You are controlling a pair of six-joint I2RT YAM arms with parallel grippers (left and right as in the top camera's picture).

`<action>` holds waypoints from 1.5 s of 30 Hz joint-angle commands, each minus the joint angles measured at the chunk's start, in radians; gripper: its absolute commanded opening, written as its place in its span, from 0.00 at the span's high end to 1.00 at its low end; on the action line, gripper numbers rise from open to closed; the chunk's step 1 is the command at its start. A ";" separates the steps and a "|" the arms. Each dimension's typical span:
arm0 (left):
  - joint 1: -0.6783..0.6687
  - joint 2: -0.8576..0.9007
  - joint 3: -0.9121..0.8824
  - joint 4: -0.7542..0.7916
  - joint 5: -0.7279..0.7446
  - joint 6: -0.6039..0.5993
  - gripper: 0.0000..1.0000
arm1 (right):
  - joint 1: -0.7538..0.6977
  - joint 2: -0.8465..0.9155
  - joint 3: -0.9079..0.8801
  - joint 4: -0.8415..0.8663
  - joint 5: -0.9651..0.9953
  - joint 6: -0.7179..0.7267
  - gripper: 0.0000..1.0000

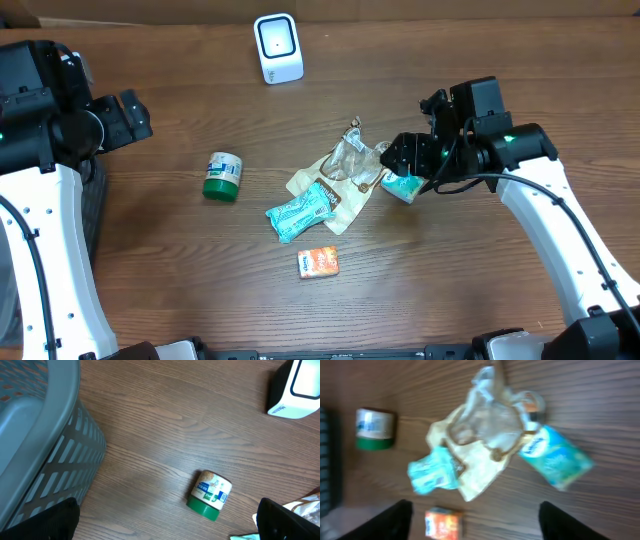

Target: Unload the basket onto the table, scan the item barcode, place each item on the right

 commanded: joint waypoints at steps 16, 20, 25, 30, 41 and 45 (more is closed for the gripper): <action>0.001 -0.016 -0.002 0.003 -0.005 0.005 0.00 | 0.002 0.192 0.013 0.018 0.217 -0.101 0.54; 0.001 -0.016 -0.002 0.003 -0.005 0.005 0.00 | 0.002 0.257 0.013 0.018 0.178 -0.100 0.62; 0.001 -0.016 -0.002 0.003 -0.005 0.005 0.00 | 0.018 0.289 0.013 0.027 0.023 -0.086 0.82; 0.001 -0.016 -0.002 0.003 -0.005 0.005 0.00 | 0.047 0.291 0.001 0.026 0.066 0.000 0.92; 0.001 -0.016 -0.002 0.003 -0.005 0.005 0.01 | 0.048 0.291 -0.133 0.117 0.074 0.066 0.92; 0.001 -0.016 -0.002 0.003 -0.005 0.005 0.00 | 0.040 0.293 -0.152 0.132 0.084 0.070 0.92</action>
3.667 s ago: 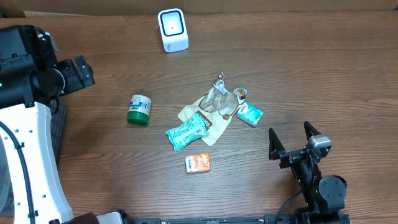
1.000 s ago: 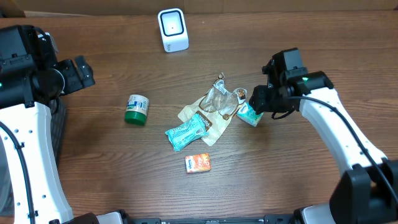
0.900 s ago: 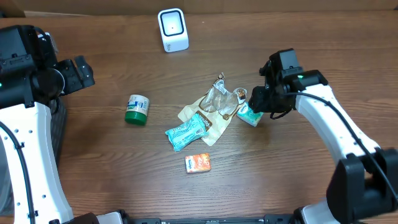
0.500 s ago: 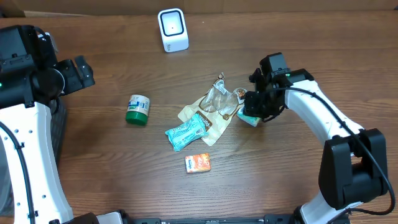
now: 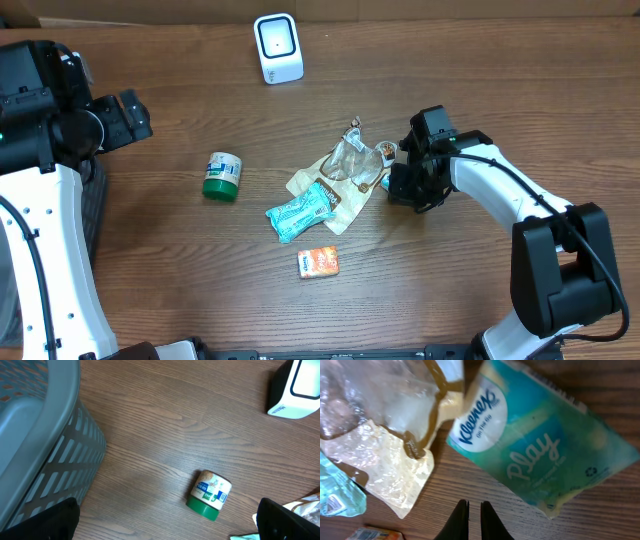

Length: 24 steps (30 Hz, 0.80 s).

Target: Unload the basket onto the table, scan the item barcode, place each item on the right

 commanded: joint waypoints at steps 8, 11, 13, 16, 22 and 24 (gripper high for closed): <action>0.001 -0.016 -0.002 0.003 -0.005 0.005 0.00 | -0.055 -0.001 -0.024 0.025 0.171 0.103 0.94; 0.001 -0.016 -0.002 0.003 -0.005 0.005 0.00 | -0.083 -0.001 -0.028 0.046 0.214 0.138 0.94; 0.001 -0.016 -0.002 0.003 -0.005 0.005 0.01 | -0.104 -0.001 -0.028 0.058 0.251 0.166 0.94; 0.001 -0.016 -0.002 0.003 -0.005 0.005 0.00 | -0.139 -0.001 -0.028 0.100 0.275 0.172 0.95; 0.001 -0.016 -0.002 0.003 -0.005 0.005 0.00 | -0.196 -0.001 0.020 0.141 0.143 0.116 0.95; 0.001 -0.016 -0.002 0.003 -0.005 0.005 0.01 | -0.195 -0.001 0.061 0.129 0.053 0.075 0.95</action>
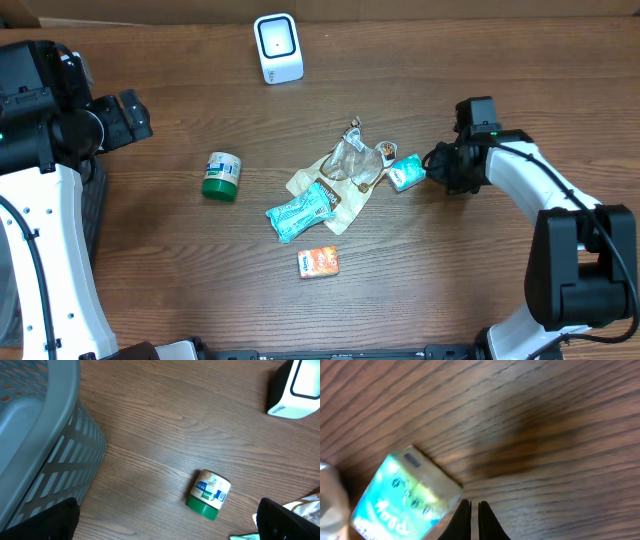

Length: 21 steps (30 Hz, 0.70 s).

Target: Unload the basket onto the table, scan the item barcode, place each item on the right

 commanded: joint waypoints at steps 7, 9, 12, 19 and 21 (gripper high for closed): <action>0.001 -0.016 -0.002 0.003 -0.005 0.005 0.00 | 0.076 0.002 0.114 0.085 -0.208 0.080 0.96; 0.001 -0.016 -0.002 0.003 -0.005 0.005 0.00 | 0.098 0.013 0.113 0.116 -0.156 0.166 0.96; 0.001 -0.016 -0.002 0.003 -0.005 0.005 0.00 | 0.133 0.046 0.113 0.147 -0.077 0.293 0.96; 0.001 -0.016 -0.002 0.003 -0.005 0.005 0.00 | 0.169 0.093 0.112 0.164 0.001 0.445 0.96; 0.001 -0.016 -0.002 0.003 -0.005 0.005 0.01 | 0.171 0.096 0.111 0.166 0.004 0.444 0.96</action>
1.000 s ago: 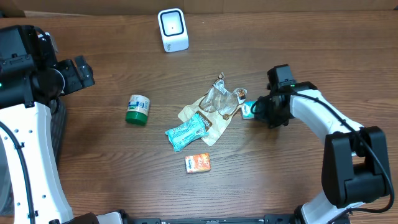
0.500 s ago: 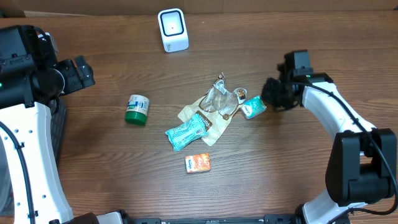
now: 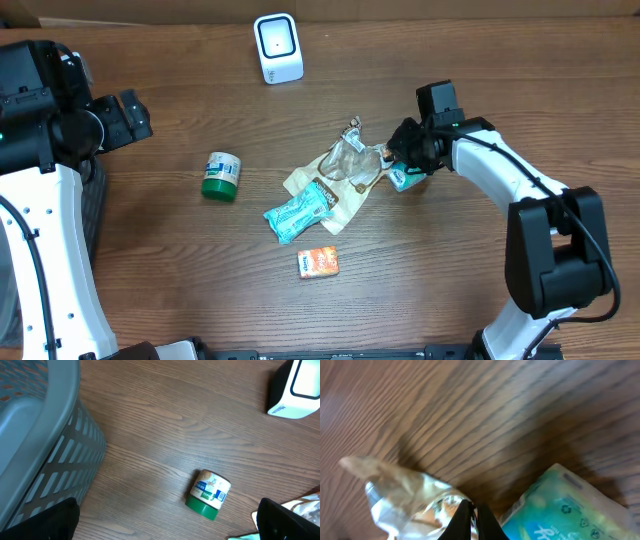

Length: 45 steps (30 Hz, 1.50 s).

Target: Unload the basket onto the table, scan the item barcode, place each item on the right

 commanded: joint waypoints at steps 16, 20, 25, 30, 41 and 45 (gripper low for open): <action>0.001 -0.016 -0.002 0.003 -0.005 0.005 0.00 | 0.013 0.032 -0.021 -0.083 0.013 0.042 0.96; 0.001 -0.016 -0.002 0.003 -0.005 0.005 0.00 | 0.007 0.032 -0.018 -0.146 -0.018 -0.035 0.96; 0.001 -0.016 -0.002 0.003 -0.005 0.005 0.00 | -0.022 0.031 0.028 -0.267 -0.020 -0.198 0.96; 0.001 -0.016 -0.002 0.003 -0.005 0.005 0.01 | -0.062 0.014 0.106 -0.392 -0.021 -0.347 0.96; 0.001 -0.016 -0.002 0.003 -0.005 0.005 0.00 | -0.117 -0.094 0.178 -0.544 -0.071 -0.533 0.93; 0.001 -0.016 -0.002 0.003 -0.005 0.005 0.00 | -0.093 -0.087 0.162 -0.488 -0.126 -0.586 0.85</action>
